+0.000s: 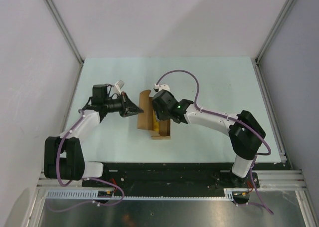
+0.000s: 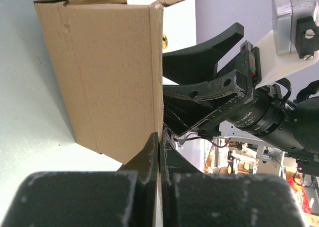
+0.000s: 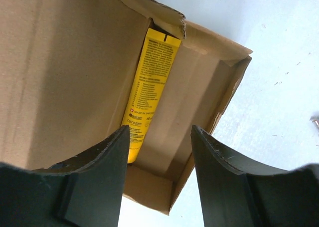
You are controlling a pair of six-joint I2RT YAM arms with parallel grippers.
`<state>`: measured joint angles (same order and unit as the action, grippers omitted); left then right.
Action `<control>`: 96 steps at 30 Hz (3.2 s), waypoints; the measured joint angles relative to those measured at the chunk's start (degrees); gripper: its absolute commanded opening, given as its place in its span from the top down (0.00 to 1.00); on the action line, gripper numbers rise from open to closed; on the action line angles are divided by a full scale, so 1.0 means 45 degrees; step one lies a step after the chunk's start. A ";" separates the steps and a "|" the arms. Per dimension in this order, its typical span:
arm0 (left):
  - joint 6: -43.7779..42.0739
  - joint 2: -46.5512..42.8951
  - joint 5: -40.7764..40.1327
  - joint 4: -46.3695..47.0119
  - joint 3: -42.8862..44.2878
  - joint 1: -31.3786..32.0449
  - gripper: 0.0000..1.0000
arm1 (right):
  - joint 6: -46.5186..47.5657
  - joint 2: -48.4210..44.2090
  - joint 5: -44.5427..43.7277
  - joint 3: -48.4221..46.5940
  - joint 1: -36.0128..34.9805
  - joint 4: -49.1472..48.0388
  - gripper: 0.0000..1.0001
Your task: Unpack the express box
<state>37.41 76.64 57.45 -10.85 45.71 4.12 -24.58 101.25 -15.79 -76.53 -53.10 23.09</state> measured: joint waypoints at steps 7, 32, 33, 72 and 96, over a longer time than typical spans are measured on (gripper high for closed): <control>0.0024 0.0000 0.0015 0.0029 -0.0355 -0.0005 1.00 | -0.0155 0.0296 0.0345 -0.0024 -0.0063 -0.0136 0.37; 0.0010 -0.0398 0.0636 0.0743 -0.1749 -0.0899 1.00 | -0.0617 0.2458 0.2370 -0.0219 0.0063 -0.0549 0.39; 0.0010 -0.0403 0.0627 0.0738 -0.1753 -0.0899 1.00 | -0.0612 0.2482 0.2365 -0.0238 0.0058 -0.0559 0.39; 0.0019 -0.0461 0.0000 0.0359 -0.1724 -0.0899 1.00 | -0.0957 0.2594 -0.1384 -0.0442 -0.0515 0.0340 0.44; -0.0228 -0.0452 0.0005 -0.0155 -0.1501 -0.0899 1.00 | -0.1195 0.1987 -0.0957 -0.0447 -0.0087 0.0665 0.90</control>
<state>36.38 74.61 57.47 -11.55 38.96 0.08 -29.95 110.19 -20.10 -78.54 -53.49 26.09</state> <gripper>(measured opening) 0.007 0.137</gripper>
